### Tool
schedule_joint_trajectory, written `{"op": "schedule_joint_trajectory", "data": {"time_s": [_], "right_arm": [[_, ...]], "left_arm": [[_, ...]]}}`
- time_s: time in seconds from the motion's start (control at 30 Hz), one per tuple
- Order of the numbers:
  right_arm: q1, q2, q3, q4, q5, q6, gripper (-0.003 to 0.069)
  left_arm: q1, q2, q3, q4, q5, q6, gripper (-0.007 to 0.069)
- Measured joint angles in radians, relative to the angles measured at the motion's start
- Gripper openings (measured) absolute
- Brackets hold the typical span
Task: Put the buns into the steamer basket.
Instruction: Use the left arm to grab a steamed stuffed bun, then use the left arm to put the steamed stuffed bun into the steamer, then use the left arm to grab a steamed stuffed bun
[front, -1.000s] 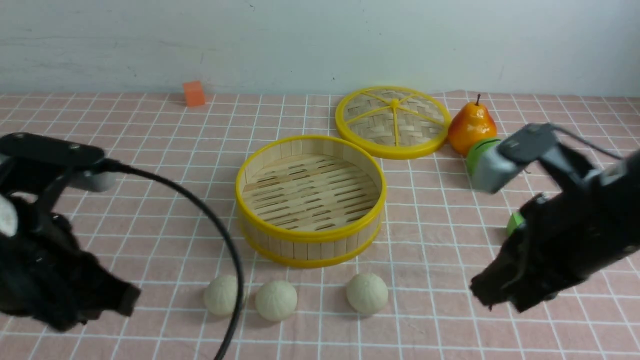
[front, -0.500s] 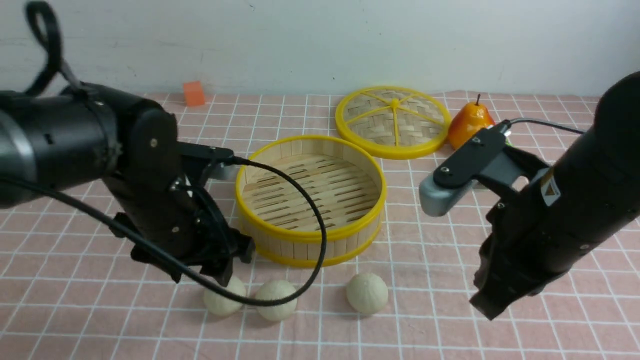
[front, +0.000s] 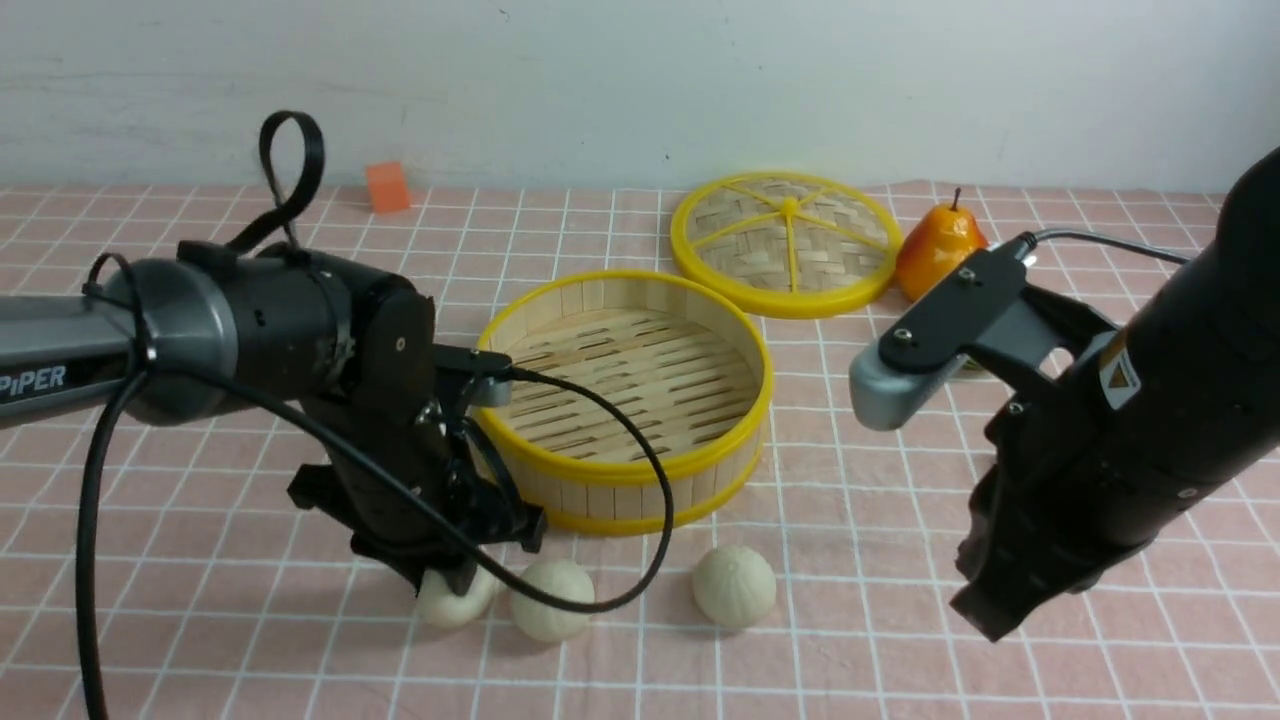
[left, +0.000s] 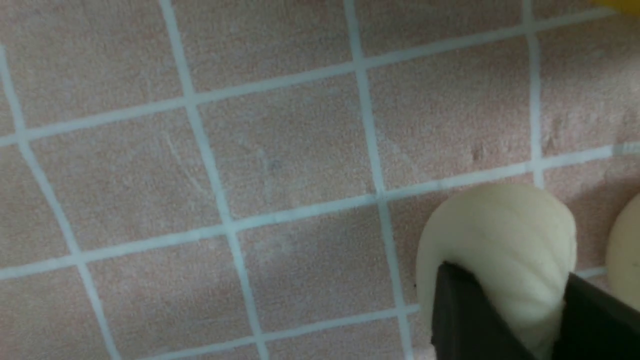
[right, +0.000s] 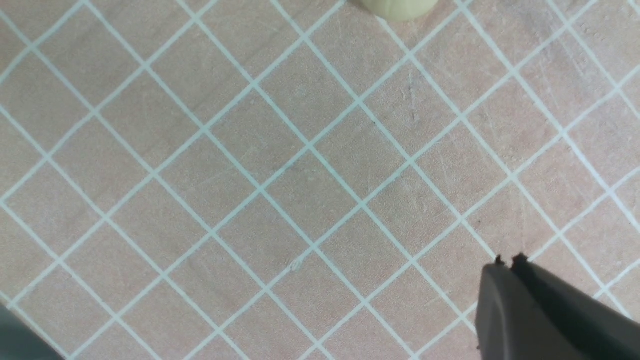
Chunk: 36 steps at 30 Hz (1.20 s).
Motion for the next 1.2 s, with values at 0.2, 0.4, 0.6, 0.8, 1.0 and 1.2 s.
{"op": "schedule_joint_trajectory", "data": {"time_s": [0.2,0.4,0.6,0.8,1.0,1.2], "right_arm": [[0.000,0.000,0.000,0.002,-0.001,0.000,0.0014],[0.000,0.000,0.000,0.003,-0.004,0.000,0.0013],[0.000,0.000,0.000,0.012,-0.003,0.000,0.0018],[0.000,0.000,0.000,0.020,0.006,0.000,0.0025],[0.000,0.000,0.000,0.022,0.018,0.000,0.0033],[0.000,0.000,0.000,0.022,0.019,0.000,0.0041]], "left_arm": [[-0.013,-0.049,-0.169,0.000,0.126,0.027,0.0000],[-0.060,-0.049,-0.406,-0.032,0.144,0.040,0.0000],[-0.048,0.107,-0.526,0.000,0.144,-0.013,0.0017],[-0.047,0.266,-0.589,0.023,0.143,-0.058,0.0162],[-0.047,0.325,-0.624,0.043,0.140,-0.096,0.0437],[-0.047,0.327,-0.717,0.057,0.249,-0.090,0.0575]]}}
